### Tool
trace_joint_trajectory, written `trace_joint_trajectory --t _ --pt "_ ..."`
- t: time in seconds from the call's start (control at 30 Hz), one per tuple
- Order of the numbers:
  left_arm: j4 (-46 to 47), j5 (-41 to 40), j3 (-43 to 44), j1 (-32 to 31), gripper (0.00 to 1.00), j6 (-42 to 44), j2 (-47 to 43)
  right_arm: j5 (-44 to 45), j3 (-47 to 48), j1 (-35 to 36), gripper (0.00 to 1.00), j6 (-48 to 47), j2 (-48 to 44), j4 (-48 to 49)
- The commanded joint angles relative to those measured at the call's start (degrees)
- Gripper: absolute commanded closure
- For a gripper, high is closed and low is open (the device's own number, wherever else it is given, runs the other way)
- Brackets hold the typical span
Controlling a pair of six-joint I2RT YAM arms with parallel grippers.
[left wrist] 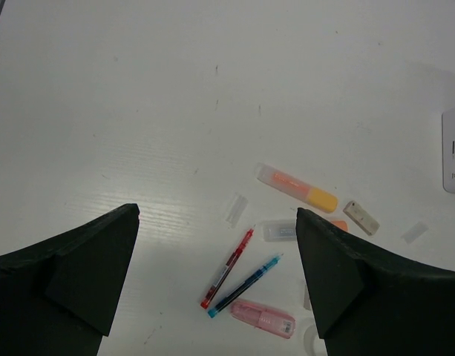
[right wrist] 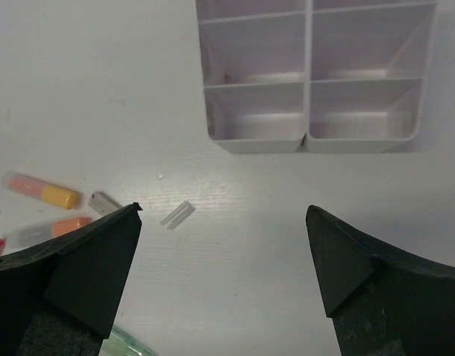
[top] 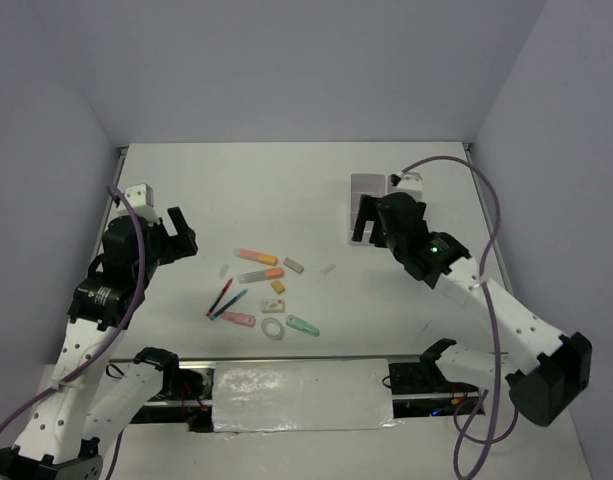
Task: Sort the stationery into containers
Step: Pick up the pen cap from the center of the board.
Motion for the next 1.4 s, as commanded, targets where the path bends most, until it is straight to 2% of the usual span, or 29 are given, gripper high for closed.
trace_joint_trajectory --t 0.0,0.03,0.2,0.3,0.43,0.63,0.7,0.73,0.83,0.87,0.97,1.07,1.17,1.23,1.37 --pt "3.34 2.64 -0.56 0.52 0.01 0.28 -0.36 -0.14 0.35 2.33 0.00 6.72 4.44 5.31" --pt "3.78 3.35 -0.65 0.61 0.01 0.37 -0.19 -0.14 0.18 3.12 0.00 10.83 6.71 5.76" --pt "3.78 5.72 -0.92 0.52 0.01 0.72 0.69 5.64 3.51 8.13 0.00 17.09 13.58 4.19" --pt "4.92 9.48 -1.44 0.61 0.01 1.68 0.78 4.52 3.34 8.75 0.00 20.87 14.56 3.83" --pt "7.56 16.97 -1.45 0.52 0.01 1.61 4.10 8.63 -0.87 8.75 0.00 21.16 7.12 5.32" --pt "6.77 17.95 5.31 -2.81 0.01 -1.74 12.19 13.91 0.43 8.40 0.00 18.87 -2.57 -0.91" --pt "6.86 16.81 7.25 -7.81 0.01 -2.44 14.74 15.06 0.26 8.48 0.00 17.73 -7.03 -2.93" --pt "6.86 15.85 8.91 -12.53 0.01 -3.14 18.06 15.67 -0.52 8.40 0.00 15.20 -8.54 -2.42" --pt "7.65 13.49 12.86 -20.37 0.01 -4.03 27.12 16.73 0.43 8.22 0.00 13.51 -13.03 -3.98" --pt "8.00 13.03 13.93 -24.84 0.01 -4.12 29.58 16.99 0.87 8.22 0.00 13.07 -13.82 -5.73" --pt "10.02 12.58 18.50 -30.31 0.01 -4.29 39.78 16.39 1.58 8.31 0.00 12.11 -17.86 -7.07" --pt "12.66 13.21 21.93 -33.31 0.02 -4.03 48.39 15.50 1.14 8.22 0.00 10.35 -20.59 -7.94" --pt "9.42 10.75 29.56 -37.44 0.05 -1.67 60.67 16.81 1.67 8.31 0.00 10.26 -22.09 -11.11" --pt "6.69 8.90 35.37 -40.17 0.08 -1.22 64.92 17.52 1.58 8.22 0.00 10.43 -23.31 -12.52" --pt "6.33 5.65 38.46 -41.23 0.15 -0.52 73.26 17.61 0.79 8.31 0.00 9.82 -25.95 -12.96"
